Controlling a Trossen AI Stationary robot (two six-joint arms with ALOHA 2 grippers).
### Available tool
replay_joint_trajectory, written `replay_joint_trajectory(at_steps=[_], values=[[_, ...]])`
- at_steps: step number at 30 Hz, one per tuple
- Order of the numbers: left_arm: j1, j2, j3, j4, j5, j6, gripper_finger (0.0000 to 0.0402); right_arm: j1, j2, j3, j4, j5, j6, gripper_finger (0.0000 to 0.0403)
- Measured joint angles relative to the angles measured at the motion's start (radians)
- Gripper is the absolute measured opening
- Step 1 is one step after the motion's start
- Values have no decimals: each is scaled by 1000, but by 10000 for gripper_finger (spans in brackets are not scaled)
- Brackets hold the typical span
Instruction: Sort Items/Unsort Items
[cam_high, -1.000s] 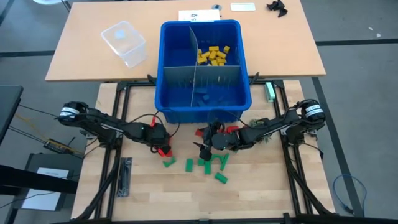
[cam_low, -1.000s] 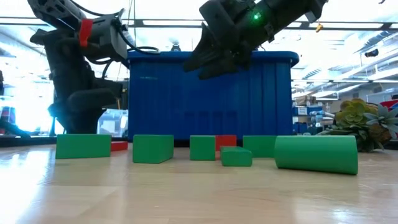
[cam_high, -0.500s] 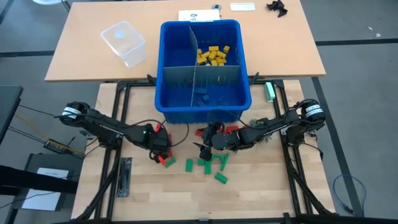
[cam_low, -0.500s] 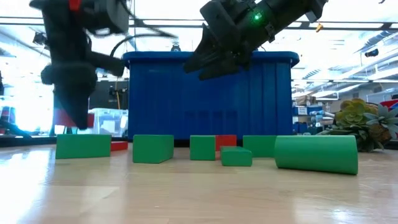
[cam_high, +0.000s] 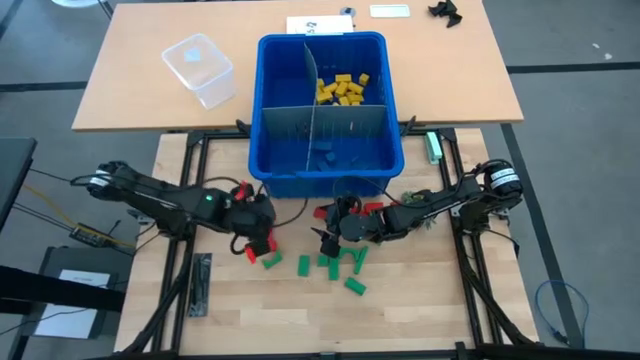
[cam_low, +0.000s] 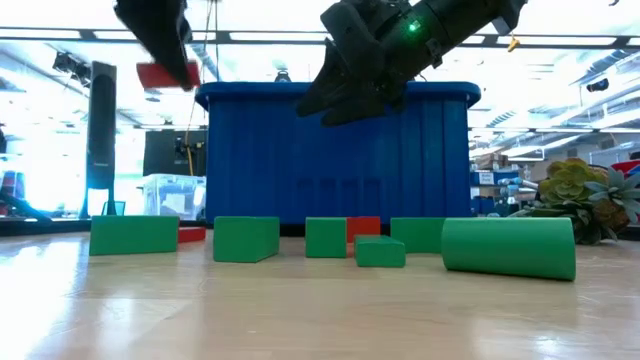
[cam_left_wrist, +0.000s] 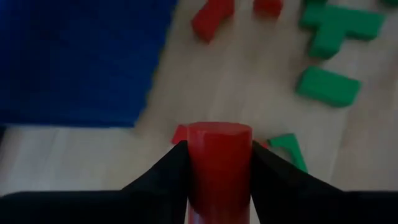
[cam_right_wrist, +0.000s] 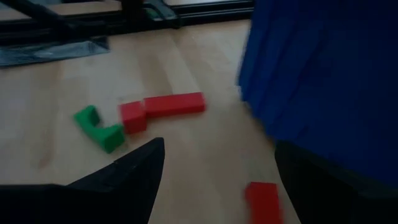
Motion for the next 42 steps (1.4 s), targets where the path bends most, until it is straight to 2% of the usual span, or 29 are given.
replay_joint_trajectory(at_steps=[5,9,12,17,21,26,32,42], values=[[33,-84,22,110,-4,102,137,1,0,0,19,-49,3,305],[83,-147,23,270,-6,200,137,0,0,0,33,-48,3,305],[145,-171,24,436,-51,304,137,0,1,0,39,-49,-4,305],[262,-161,24,717,-168,437,137,-3,1,0,77,-70,-5,305],[353,-143,23,864,-171,547,137,-3,1,0,91,-70,-5,305],[521,-107,23,923,-158,486,137,-3,1,0,94,-69,-4,305],[695,-35,24,981,-56,470,140,-1,1,0,93,-68,1,305],[913,146,23,1154,-4,507,140,-1,1,0,94,-67,5,305]])
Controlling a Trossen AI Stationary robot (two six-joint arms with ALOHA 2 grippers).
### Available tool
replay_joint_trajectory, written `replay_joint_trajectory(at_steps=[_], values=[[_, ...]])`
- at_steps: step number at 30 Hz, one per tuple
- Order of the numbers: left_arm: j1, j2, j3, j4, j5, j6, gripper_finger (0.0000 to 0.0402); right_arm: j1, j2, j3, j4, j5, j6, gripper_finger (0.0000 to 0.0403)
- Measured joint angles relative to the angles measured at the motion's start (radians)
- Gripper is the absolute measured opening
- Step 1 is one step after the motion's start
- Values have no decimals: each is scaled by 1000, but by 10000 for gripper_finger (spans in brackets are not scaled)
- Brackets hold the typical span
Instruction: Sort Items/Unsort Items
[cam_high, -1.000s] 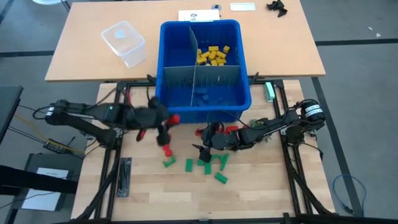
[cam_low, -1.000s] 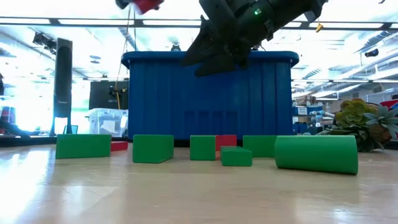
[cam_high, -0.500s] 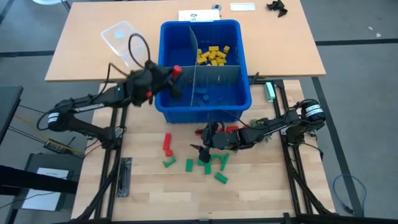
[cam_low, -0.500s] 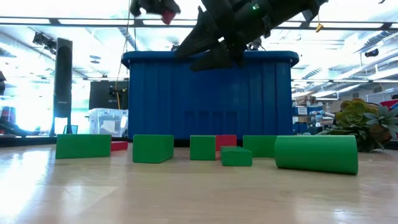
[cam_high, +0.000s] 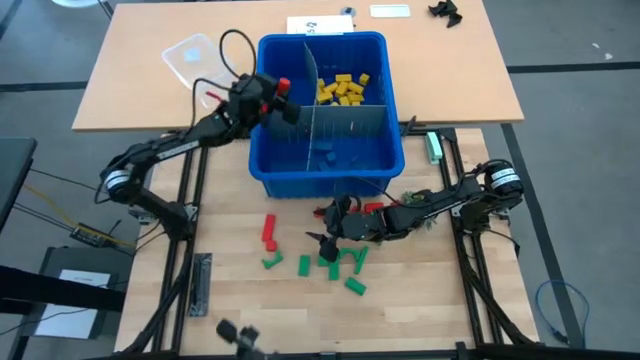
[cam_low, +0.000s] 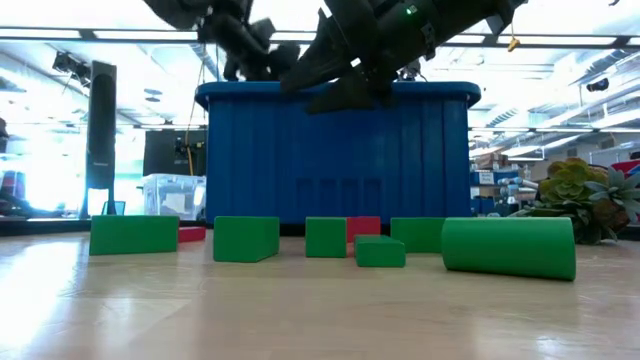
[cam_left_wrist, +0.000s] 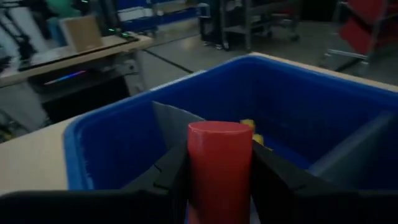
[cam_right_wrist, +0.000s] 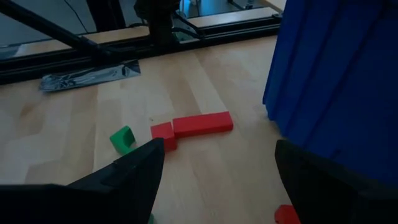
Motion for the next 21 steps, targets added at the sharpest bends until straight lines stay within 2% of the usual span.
replay_joint_trajectory(at_steps=[6,9,12,17,21], values=[[99,102,0,90,1,-7,149,0,0,0,-8,0,0,305],[137,147,0,133,4,-7,167,-1,0,0,-7,2,0,305],[172,177,5,164,63,-11,196,-4,0,0,-8,6,-1,305],[185,175,50,106,120,-11,246,-8,0,0,-12,8,-2,305],[169,135,69,16,168,-10,263,-8,0,0,-13,8,-2,305]])
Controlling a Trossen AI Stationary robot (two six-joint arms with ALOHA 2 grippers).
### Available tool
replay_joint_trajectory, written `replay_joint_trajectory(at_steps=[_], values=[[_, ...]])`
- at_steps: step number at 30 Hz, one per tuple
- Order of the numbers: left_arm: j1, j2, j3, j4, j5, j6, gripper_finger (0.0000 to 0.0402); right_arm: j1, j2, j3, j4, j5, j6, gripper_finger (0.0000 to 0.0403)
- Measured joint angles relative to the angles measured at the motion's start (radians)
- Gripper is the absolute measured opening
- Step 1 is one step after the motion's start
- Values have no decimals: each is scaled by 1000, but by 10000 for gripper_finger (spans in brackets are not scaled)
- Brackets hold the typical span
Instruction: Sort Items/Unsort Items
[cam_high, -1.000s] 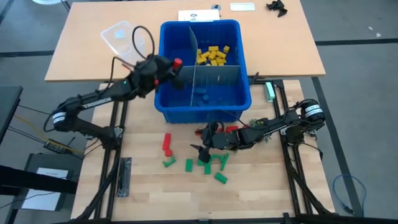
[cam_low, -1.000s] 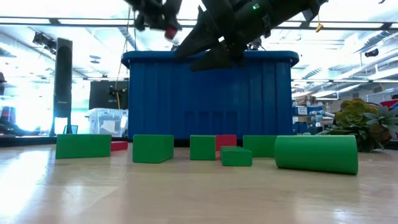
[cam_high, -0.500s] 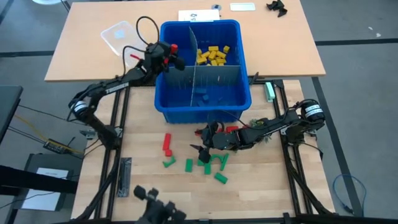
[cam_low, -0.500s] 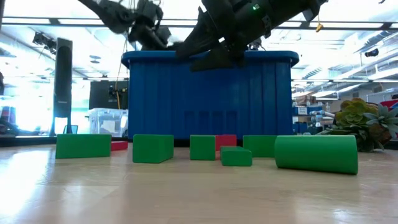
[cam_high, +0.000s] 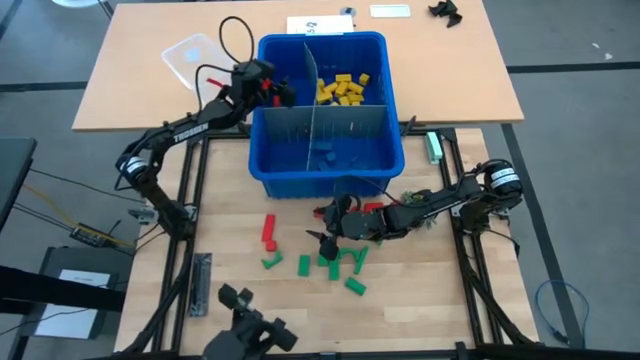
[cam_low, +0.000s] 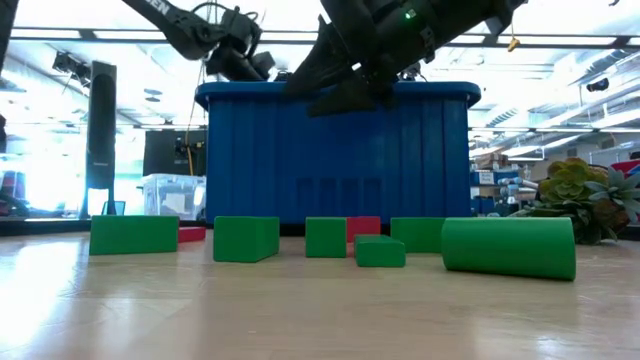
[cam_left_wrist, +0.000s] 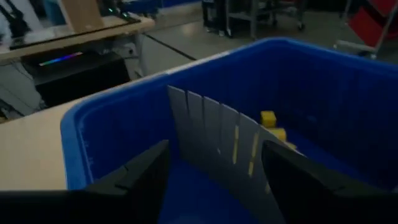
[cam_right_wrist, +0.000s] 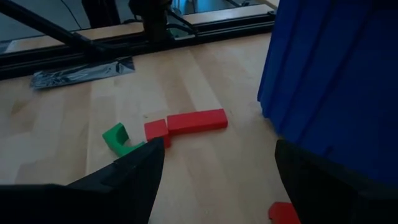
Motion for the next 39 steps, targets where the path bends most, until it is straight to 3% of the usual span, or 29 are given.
replay_joint_trajectory(at_steps=[6,14,21,26,32,39], values=[[-77,-167,-72,-24,5,12,255,8,0,0,-2,1,-1,305],[-294,-546,-373,-45,-40,47,249,31,0,0,-3,0,-19,305],[-522,-780,-558,-165,-34,-74,249,42,0,0,1,-1,-42,305],[-668,-793,-581,-316,-50,-165,249,33,-3,0,-4,-56,-106,305],[-834,-717,-580,-435,-93,-256,249,46,-18,0,-37,-182,-237,305],[-967,-614,-582,-485,-97,-396,249,82,-57,0,-338,-217,-369,305]])
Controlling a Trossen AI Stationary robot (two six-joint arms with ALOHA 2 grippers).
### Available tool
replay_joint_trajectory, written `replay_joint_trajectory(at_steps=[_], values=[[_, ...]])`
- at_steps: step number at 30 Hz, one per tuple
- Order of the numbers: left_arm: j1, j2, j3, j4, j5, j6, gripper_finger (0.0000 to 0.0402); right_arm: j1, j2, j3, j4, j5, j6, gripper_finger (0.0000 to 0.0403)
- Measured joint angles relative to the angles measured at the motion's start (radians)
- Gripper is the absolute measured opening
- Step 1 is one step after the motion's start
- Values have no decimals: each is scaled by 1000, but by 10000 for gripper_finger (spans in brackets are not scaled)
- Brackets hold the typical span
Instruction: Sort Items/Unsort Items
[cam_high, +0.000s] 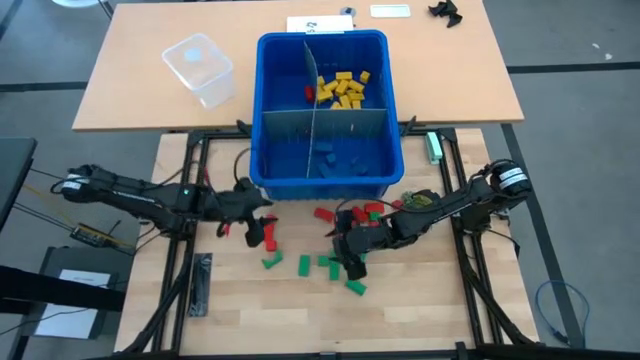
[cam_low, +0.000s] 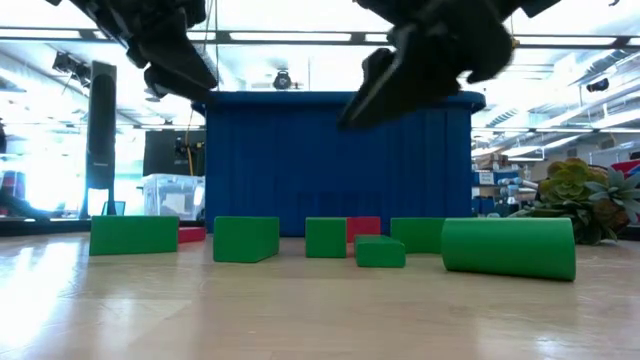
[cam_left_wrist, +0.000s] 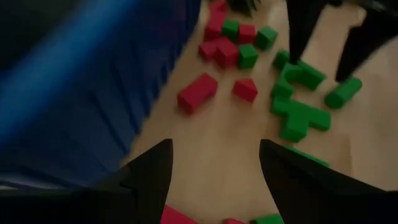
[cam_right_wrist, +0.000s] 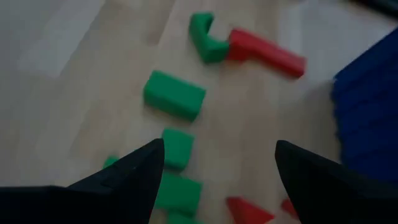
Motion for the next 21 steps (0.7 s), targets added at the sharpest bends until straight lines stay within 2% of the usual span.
replay_joint_trajectory(at_steps=[5,10,13,17,21], values=[[-27,27,0,8,-40,-49,249,9,-7,1,-123,-3,0,305],[-29,27,1,12,-44,-94,249,-25,4,2,-107,48,84,305],[-33,42,2,26,-46,-111,249,-59,36,1,-121,28,99,305],[-36,74,2,63,-45,-112,249,-86,81,0,-121,-25,27,297],[-36,112,2,78,-45,-115,249,-102,105,0,-107,-28,-64,277]])
